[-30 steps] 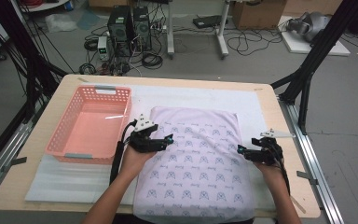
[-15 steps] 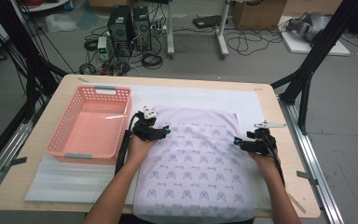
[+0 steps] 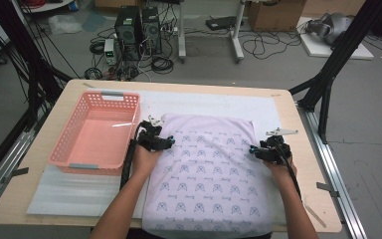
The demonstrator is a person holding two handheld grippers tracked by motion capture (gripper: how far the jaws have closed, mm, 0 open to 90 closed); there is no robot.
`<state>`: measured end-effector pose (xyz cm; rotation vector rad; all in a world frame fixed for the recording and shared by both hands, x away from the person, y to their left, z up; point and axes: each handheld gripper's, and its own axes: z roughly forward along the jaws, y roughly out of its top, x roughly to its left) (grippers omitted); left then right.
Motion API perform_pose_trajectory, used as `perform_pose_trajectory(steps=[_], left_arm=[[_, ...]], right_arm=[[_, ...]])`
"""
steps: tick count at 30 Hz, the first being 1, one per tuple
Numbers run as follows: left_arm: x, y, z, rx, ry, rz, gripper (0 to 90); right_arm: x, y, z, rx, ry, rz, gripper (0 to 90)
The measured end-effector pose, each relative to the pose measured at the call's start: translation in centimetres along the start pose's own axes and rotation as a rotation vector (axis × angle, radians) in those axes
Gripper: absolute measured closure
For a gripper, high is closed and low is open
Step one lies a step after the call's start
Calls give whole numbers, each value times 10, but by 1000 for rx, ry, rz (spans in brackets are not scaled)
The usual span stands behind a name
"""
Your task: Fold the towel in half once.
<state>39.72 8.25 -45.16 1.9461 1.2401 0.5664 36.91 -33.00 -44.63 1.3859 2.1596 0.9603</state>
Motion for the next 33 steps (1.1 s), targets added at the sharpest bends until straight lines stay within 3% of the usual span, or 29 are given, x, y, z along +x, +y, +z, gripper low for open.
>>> perform_pose_trajectory(steps=[3,5,8,11,13,15,19,21,24,28,33], left_arm=[[-1,-2,-1,-8,2,7,403],[0,-2,-4,-9,-23,19,504],[0,-4,-7,-8,-85,20,847],[1,-2,-7,-14,-83,-57,860],[1,2,-10,-71,-82,-82,863],[0,11,-13,-103,-82,-88,864],[4,34,-20,-177,-78,-120,864],[5,42,-21,-186,-81,-133,863],[6,41,-23,-178,-95,-131,862],[6,36,-35,-187,-138,-116,858],[-2,25,-48,-163,-190,-64,858]], right_arm=[[0,2,-1,14,4,-5,700],[2,3,0,21,12,-9,773],[6,5,0,33,24,-11,862],[2,5,-1,19,23,-1,874],[-2,8,-4,-19,-2,14,876],[-7,16,-8,-54,1,38,876],[-12,34,-14,-100,-51,28,877],[-16,42,-16,-115,-59,51,876],[-16,47,-20,-136,-35,73,875],[-11,43,-27,-141,2,41,874],[-4,30,-42,-154,49,24,874]])
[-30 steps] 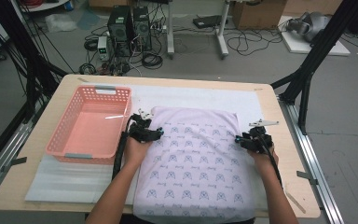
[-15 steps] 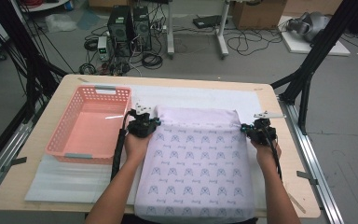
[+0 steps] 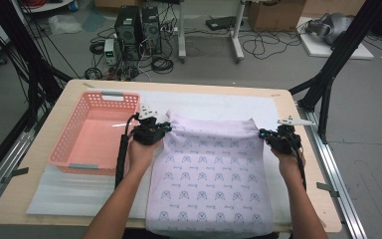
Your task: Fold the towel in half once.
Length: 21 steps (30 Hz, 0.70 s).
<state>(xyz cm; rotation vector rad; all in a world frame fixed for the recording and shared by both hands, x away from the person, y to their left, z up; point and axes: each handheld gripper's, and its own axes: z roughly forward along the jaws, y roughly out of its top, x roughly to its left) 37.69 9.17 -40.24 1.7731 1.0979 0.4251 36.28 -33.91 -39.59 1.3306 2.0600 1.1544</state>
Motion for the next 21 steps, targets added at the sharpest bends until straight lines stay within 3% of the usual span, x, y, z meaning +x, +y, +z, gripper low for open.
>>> perform_pose_trajectory(steps=[9,19,21], left_arm=[[-21,-26,-35,-14,-62,72,858],[-29,-58,-67,-6,-123,83,858],[-31,-61,-73,-6,-138,100,857]], right_arm=[[19,-29,-32,-17,64,-30,872],[31,-60,-65,-20,91,-28,872],[35,-66,-72,-23,97,-40,872]])
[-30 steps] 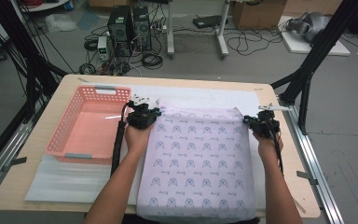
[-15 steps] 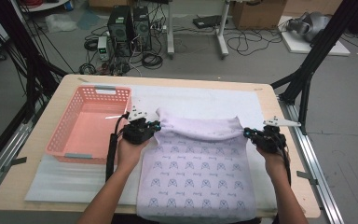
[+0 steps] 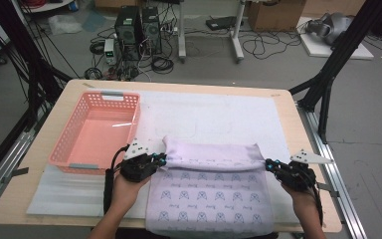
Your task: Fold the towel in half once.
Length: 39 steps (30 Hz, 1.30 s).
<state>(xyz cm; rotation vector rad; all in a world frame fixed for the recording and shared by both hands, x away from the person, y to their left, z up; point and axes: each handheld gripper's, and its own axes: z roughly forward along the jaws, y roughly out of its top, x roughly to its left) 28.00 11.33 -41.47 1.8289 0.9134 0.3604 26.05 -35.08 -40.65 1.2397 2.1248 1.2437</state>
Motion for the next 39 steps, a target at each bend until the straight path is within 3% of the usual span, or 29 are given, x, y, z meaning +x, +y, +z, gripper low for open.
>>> perform_pose_trajectory(steps=[5,6,8,10,13,18,19,23,25,27,28,30,31,34,39], left_arm=[[-8,-8,-8,-3,-18,13,842],[-8,-9,-7,-3,-10,9,804],[-6,-9,-2,4,7,-12,578],[-4,-7,3,1,8,-24,483],[-2,-2,15,19,44,-7,439],[11,4,41,78,81,-40,416],[13,4,46,95,97,-38,417],[19,2,59,136,92,-39,454],[20,0,63,167,95,-33,523],[21,-2,65,182,96,-2,655],[20,-3,66,178,98,2,719],[19,-2,66,180,102,36,843],[18,-2,65,167,102,34,854],[17,3,54,95,88,-6,859],[9,13,31,25,23,4,858]], right_arm=[[10,-14,-9,40,11,-15,869],[11,-16,-8,52,12,-22,862],[12,-18,-5,72,18,-17,806],[11,-16,-2,68,8,0,705],[8,-7,5,53,-16,9,624],[0,8,32,88,-51,34,531],[-1,10,39,101,-54,36,523],[-7,16,67,179,-110,33,494],[-11,16,78,206,-119,44,495],[-14,14,84,233,-118,53,520],[-14,14,84,231,-120,54,572],[-15,15,82,238,-93,35,780],[-14,15,81,242,-75,27,840],[-11,16,75,202,-72,0,856],[-5,18,52,118,-38,3,856]])
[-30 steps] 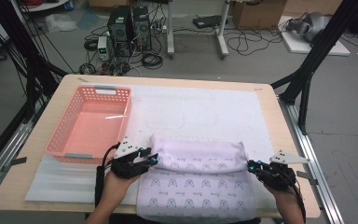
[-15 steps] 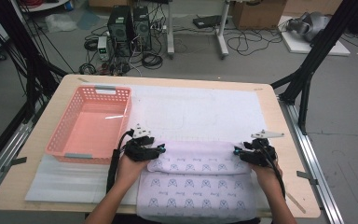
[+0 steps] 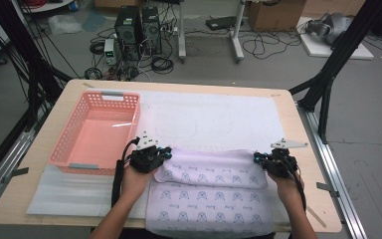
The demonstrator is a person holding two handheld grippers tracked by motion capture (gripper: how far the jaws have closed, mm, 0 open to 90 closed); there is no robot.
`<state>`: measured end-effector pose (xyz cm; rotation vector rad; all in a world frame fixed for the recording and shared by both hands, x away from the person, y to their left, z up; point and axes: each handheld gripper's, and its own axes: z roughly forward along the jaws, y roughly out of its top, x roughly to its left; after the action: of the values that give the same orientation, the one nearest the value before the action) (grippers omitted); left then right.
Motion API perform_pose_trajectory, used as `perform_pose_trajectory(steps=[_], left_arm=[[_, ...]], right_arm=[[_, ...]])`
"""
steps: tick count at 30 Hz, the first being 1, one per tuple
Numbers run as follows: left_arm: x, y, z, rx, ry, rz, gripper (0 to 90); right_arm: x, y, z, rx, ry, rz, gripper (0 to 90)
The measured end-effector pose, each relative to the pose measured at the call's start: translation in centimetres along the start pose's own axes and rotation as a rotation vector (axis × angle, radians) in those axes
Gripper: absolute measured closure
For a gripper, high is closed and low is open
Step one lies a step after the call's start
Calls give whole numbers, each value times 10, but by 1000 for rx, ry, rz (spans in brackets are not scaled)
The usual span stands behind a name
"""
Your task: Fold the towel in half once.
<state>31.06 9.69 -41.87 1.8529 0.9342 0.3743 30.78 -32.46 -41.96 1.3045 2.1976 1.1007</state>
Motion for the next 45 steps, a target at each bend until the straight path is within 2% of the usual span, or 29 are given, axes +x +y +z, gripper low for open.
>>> perform_pose_trajectory(steps=[4,9,12,16,18,20,22,23,24,25,28,31,33,34,35,36,38,41,45], left_arm=[[-6,-1,-18,-30,-6,50,855],[-14,-8,-35,-51,-57,47,855],[-20,-13,-45,-44,-95,53,855],[-28,-21,-58,-33,-142,56,855],[-31,-27,-62,-5,-162,65,853],[-33,-35,-63,29,-174,76,849],[-32,-43,-61,63,-184,65,819],[-29,-44,-59,75,-181,47,740],[-26,-44,-58,78,-162,33,618],[-23,-42,-58,69,-144,15,534],[-17,-35,-59,6,-115,-19,494],[-12,-30,-54,1,-66,-26,485],[-10,-29,-46,26,-34,-27,504],[-9,-30,-42,48,-1,-14,524],[-7,-30,-37,63,24,-26,556],[-5,-30,-34,76,33,-39,594],[-3,-30,-27,88,54,-14,710],[-4,-29,-19,99,54,-7,711],[-6,-34,-5,149,69,14,655]], right_arm=[[8,-5,-23,-49,49,-27,854],[18,-12,-48,-81,75,-56,854],[21,-17,-59,-92,89,-62,854],[27,-26,-73,-87,99,-78,853],[30,-33,-78,-79,114,-71,853],[34,-39,-79,-45,132,-79,851],[37,-47,-74,10,139,-100,845],[39,-50,-72,39,127,-115,828],[40,-53,-70,50,117,-125,776],[40,-54,-69,49,122,-110,695],[35,-50,-72,-17,117,-54,615],[29,-39,-73,-61,74,-20,593],[25,-33,-66,-61,64,-16,593],[23,-31,-61,-55,61,-20,593],[22,-29,-55,-52,60,-23,593],[22,-29,-50,-45,58,-20,590],[23,-29,-41,-39,64,-17,581],[27,-30,-34,-18,68,-44,582],[28,-30,-36,-25,68,-42,583]])
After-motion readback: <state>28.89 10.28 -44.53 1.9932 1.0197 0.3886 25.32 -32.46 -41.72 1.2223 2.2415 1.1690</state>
